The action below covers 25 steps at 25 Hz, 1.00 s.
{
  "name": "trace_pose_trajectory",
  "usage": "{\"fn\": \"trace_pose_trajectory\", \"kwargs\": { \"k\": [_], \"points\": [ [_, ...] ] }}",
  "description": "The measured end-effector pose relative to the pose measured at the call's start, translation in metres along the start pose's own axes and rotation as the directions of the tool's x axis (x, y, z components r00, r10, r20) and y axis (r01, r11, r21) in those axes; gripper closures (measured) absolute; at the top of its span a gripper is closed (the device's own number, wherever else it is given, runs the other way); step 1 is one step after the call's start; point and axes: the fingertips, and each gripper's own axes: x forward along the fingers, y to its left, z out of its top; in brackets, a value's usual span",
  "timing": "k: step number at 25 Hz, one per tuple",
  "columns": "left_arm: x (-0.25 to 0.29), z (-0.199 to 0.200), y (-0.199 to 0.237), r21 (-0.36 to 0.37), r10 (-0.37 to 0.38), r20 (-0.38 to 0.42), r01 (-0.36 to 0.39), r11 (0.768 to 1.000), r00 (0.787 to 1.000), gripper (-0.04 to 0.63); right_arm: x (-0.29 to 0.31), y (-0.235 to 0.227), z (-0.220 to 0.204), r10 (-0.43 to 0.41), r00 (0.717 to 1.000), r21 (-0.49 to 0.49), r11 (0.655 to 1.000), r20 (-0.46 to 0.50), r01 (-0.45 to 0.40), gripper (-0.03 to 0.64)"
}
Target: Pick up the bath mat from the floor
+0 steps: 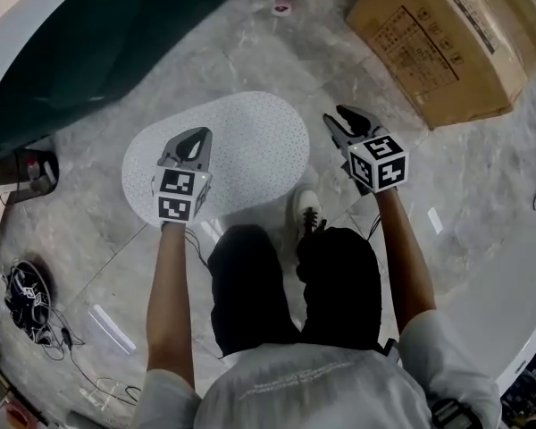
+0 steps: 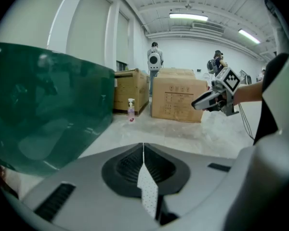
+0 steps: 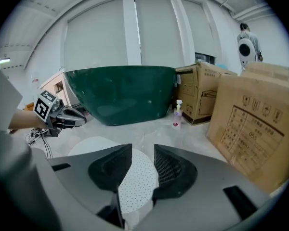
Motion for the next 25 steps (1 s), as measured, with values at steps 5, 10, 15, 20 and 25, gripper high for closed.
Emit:
{"fn": "trace_pose_trajectory", "kwargs": {
  "k": [5, 10, 15, 20, 25],
  "points": [
    [0.024, -0.046, -0.005, -0.041, -0.016, -0.032, 0.014, 0.999, 0.999, 0.577, 0.041, 0.004, -0.055, 0.049, 0.997, 0.047, 0.998, -0.054, -0.046, 0.420],
    [0.039, -0.082, -0.004, -0.076, -0.017, -0.058, 0.012, 0.997, 0.998, 0.577, 0.089, 0.006, -0.111, 0.112, 0.986, 0.117, 0.988, -0.124, -0.098, 0.357],
    [0.051, -0.113, -0.007, -0.080, -0.021, -0.097, 0.013, 0.997, 0.995, 0.577, 0.129, 0.006, -0.171, 0.158, 0.965, 0.200, 0.973, -0.207, -0.117, 0.323],
    [0.062, -0.133, -0.010, -0.076, -0.026, -0.108, 0.018, 0.997, 0.994, 0.577, 0.155, -0.007, -0.212, 0.115, 0.961, 0.195, 0.979, -0.252, -0.065, 0.310],
    [0.070, -0.151, -0.017, -0.087, -0.026, -0.110, 0.016, 0.996, 0.994, 0.577, 0.168, -0.013, -0.243, 0.109, 0.953, 0.221, 0.974, -0.284, -0.045, 0.305]
  ]
}}
